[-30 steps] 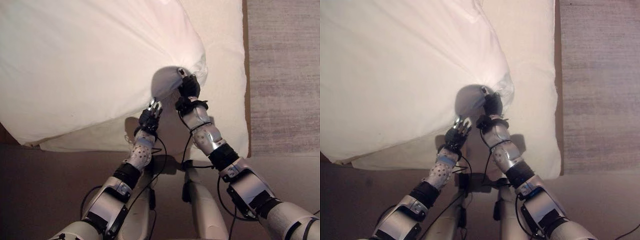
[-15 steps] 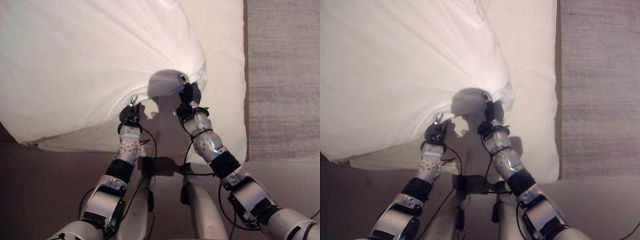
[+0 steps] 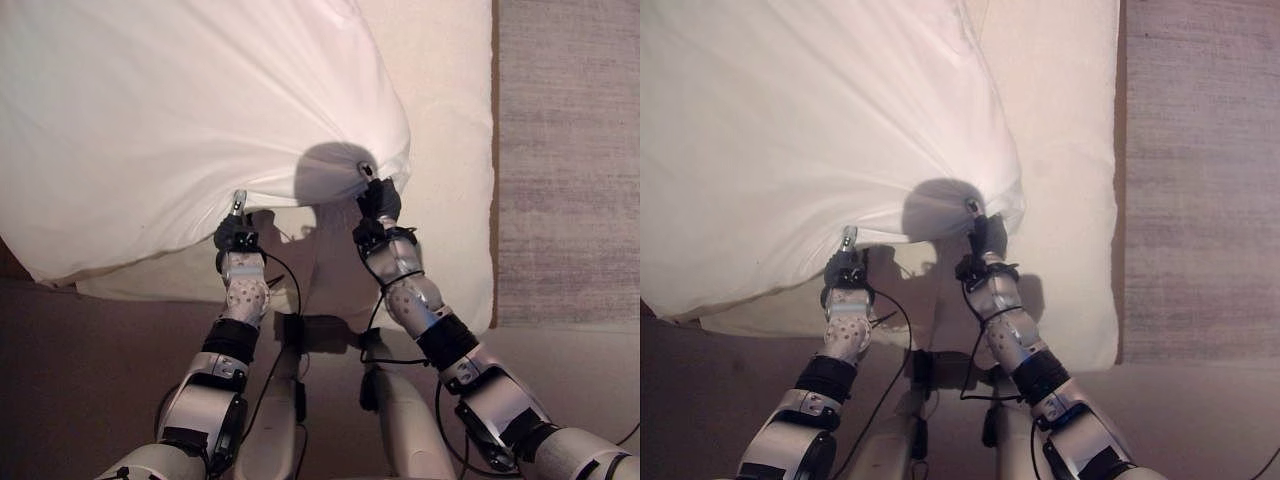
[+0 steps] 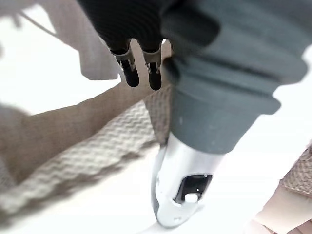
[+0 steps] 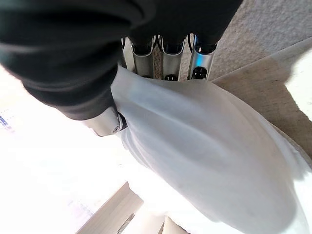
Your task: Make the bed
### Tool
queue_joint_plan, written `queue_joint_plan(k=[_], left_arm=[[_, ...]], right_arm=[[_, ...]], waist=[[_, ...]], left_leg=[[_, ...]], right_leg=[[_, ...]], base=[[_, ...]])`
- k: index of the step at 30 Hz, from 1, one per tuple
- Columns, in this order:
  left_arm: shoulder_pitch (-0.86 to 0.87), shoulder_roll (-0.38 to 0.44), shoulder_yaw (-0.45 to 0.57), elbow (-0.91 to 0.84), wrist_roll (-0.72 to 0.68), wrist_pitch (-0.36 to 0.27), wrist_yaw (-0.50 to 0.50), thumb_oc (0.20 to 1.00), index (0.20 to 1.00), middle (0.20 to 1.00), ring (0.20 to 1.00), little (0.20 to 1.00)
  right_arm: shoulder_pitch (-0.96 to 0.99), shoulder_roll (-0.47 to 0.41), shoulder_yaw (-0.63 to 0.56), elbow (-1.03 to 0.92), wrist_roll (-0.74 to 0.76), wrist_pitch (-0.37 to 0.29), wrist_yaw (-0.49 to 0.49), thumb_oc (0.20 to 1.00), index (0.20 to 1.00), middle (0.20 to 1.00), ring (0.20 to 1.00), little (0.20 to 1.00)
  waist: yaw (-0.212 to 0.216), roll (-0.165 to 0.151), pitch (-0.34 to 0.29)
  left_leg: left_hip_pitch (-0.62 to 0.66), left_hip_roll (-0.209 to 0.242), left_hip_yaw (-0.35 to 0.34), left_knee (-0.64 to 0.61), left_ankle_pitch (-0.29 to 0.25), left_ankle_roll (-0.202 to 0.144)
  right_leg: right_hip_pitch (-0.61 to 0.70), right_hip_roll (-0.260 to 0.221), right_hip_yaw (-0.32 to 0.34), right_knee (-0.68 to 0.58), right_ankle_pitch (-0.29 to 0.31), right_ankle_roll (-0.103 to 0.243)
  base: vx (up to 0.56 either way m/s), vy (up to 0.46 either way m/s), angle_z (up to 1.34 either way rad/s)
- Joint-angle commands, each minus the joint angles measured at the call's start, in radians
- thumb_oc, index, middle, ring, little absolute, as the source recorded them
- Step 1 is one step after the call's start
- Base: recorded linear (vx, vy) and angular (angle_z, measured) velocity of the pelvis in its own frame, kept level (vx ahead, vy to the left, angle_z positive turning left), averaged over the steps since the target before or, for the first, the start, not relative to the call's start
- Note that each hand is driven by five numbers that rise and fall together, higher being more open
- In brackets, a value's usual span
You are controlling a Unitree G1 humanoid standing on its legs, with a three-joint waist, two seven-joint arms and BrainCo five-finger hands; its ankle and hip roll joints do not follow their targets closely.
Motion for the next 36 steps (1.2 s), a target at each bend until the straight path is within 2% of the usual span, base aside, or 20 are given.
queue_joint_plan(k=[1, 7, 21, 24, 29, 30, 31, 32, 36], left_arm=[[0.049, 0.144, 0.171, -0.006, -0.011, -0.084, -0.054, 1.0, 1.0, 1.0, 1.0, 1.0], [0.073, 0.131, 0.169, -0.009, -0.071, -0.064, -0.128, 1.0, 1.0, 1.0, 1.0, 1.0], [0.049, 0.158, 0.189, -0.038, -0.087, -0.097, -0.149, 1.0, 1.0, 1.0, 1.0, 1.0], [0.026, 0.19, 0.184, -0.027, -0.072, -0.09, -0.146, 1.0, 1.0, 1.0, 1.0, 1.0], [-0.048, 0.289, 0.148, 0.01, -0.005, -0.062, -0.135, 1.0, 1.0, 1.0, 1.0, 1.0], [-0.065, 0.305, 0.137, 0.026, 0.011, -0.05, -0.131, 0.285, 0.285, 0.285, 0.285, 0.285], [-0.075, 0.321, 0.131, 0.038, 0.027, -0.047, -0.125, 0.285, 0.285, 0.285, 0.285, 0.285], [-0.085, 0.329, 0.124, 0.048, 0.036, -0.043, -0.121, 0.2, 0.2, 0.2, 0.2, 0.2], [-0.084, 0.348, 0.108, 0.077, 0.084, -0.012, -0.111, 0.2, 0.2, 0.2, 0.2, 0.2]], right_arm=[[0.167, -0.081, -0.227, -0.059, -0.012, -0.164, -0.005, 0.2, 0.2, 0.2, 0.2, 0.2], [0.165, -0.086, -0.254, -0.017, -0.011, -0.152, -0.002, 0.2, 0.2, 0.2, 0.2, 0.2], [0.275, -0.05, -0.268, 0.053, 0.049, -0.134, 0.044, 0.2, 0.2, 0.2, 0.2, 0.2], [0.315, -0.047, -0.263, 0.069, 0.06, -0.124, 0.064, 0.2, 0.2, 0.2, 0.2, 0.2], [0.397, -0.04, -0.226, 0.087, 0.078, -0.1, 0.122, 0.2, 0.2, 0.2, 0.2, 0.2], [0.408, -0.042, -0.218, 0.087, 0.076, -0.094, 0.132, 0.2, 0.2, 0.2, 0.2, 0.2], [0.413, -0.043, -0.214, 0.087, 0.075, -0.092, 0.134, 0.2, 0.2, 0.2, 0.2, 0.2], [0.415, -0.043, -0.209, 0.086, 0.077, -0.092, 0.137, 0.2, 0.2, 0.2, 0.2, 0.2], [0.41, -0.043, -0.204, 0.086, 0.07, -0.093, 0.134, 0.2, 0.2, 0.2, 0.2, 0.2]], waist=[[-0.006, -0.011, -0.095], [0.004, -0.002, -0.097], [0.002, 0.0, -0.103], [-0.006, -0.002, -0.103], [-0.028, -0.015, -0.103], [-0.033, -0.018, -0.101], [-0.035, -0.021, -0.099], [-0.038, -0.024, -0.097], [-0.04, -0.026, -0.09]], left_leg=[[-0.03, -0.05, -0.032, 0.052, -0.084, 0.018], [-0.021, -0.056, -0.043, 0.034, -0.073, 0.016], [-0.008, -0.062, -0.046, 0.034, -0.077, 0.013], [-0.001, -0.061, -0.046, 0.035, -0.083, 0.011], [-0.002, -0.058, -0.044, 0.02, -0.075, 0.012], [-0.001, -0.056, -0.043, 0.014, -0.072, 0.011], [0.0, -0.056, -0.042, 0.008, -0.069, 0.012], [-0.003, -0.056, -0.04, 0.005, -0.061, 0.012], [0.004, -0.05, -0.037, -0.002, -0.062, 0.012]], right_leg=[[0.019, -0.027, 0.007, 0.088, -0.043, 0.057], [0.025, -0.032, -0.006, 0.088, -0.049, 0.055], [0.042, -0.038, -0.015, 0.097, -0.058, 0.056], [0.045, -0.037, -0.013, 0.103, -0.066, 0.058], [0.03, -0.032, -0.001, 0.112, -0.063, 0.059], [0.027, -0.031, 0.0, 0.113, -0.062, 0.061], [0.024, -0.029, 0.001, 0.115, -0.06, 0.062], [0.017, -0.029, 0.003, 0.114, -0.053, 0.061], [0.012, -0.024, 0.008, 0.121, -0.057, 0.062]], base=[[0.0, 0.0, 0.0], [0.0, 0.012, 0.08], [0.0, 0.011, 0.06], [0.0, 0.0, 0.0], [0.0, 0.0, 0.0], [0.0, 0.0, 0.0], [0.0, 0.0, 0.0], [0.0, 0.0, 0.0], [0.0, 0.009, -0.04]])
